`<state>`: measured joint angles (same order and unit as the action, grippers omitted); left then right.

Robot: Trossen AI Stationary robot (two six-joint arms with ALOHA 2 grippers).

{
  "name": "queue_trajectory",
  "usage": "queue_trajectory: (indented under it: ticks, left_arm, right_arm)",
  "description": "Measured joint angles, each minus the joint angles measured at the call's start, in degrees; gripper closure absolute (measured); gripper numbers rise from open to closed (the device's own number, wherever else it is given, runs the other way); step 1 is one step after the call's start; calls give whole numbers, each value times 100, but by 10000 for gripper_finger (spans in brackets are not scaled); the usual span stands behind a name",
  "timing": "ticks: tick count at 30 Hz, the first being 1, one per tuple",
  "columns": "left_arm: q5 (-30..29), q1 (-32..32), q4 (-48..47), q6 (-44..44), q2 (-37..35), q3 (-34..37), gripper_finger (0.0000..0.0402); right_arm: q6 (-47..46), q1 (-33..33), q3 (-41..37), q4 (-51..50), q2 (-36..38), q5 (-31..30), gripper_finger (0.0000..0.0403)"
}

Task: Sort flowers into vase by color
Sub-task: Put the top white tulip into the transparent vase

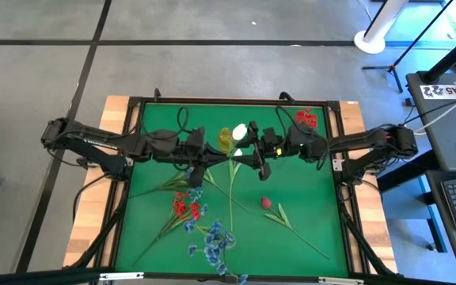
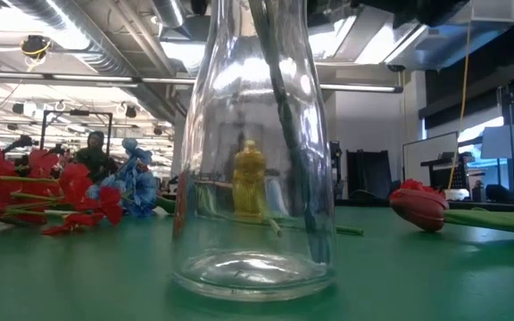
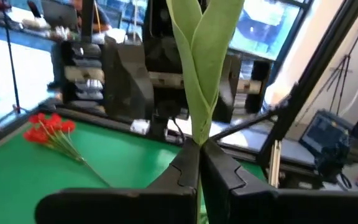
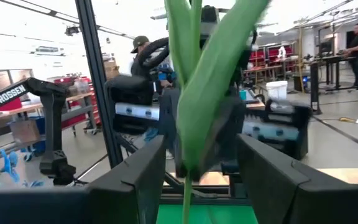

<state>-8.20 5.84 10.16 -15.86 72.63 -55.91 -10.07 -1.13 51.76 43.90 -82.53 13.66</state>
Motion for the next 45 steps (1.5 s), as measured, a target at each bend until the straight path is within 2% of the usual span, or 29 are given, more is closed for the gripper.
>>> queue_trajectory:
  ticks: [7,10,13,19,21,26,31,38,45]
  left_arm:
    - [-3,-26,-13,-45,259,1,401]
    - [-3,-32,-6,-48,271,1,401]
    - [-20,-32,-5,-49,270,1,401]
    - [-22,-30,-7,-48,248,1,401]
    - [-20,-30,-7,-48,248,1,401]
    - [-100,-30,-29,-48,218,1,391]
    - [-297,-32,-216,-15,-103,3,342]
    - [-416,11,-952,-6,-893,3,287]
    - [-1061,264,-1671,-6,-1731,2,278]
  right_arm:
    - [-8,0,128,2,-165,54,210]
    - [-13,0,128,-10,-165,68,226]
    - [-29,0,128,-16,-165,228,265]
    - [-46,0,128,-57,-165,266,369]
    - [-44,0,128,-55,-165,262,390]
    - [-51,-2,128,-70,-165,247,380]
    - [-34,0,128,-116,-111,251,395]
    - [61,2,123,-1420,351,222,395]
    - [161,249,123,-2857,1081,-21,396]
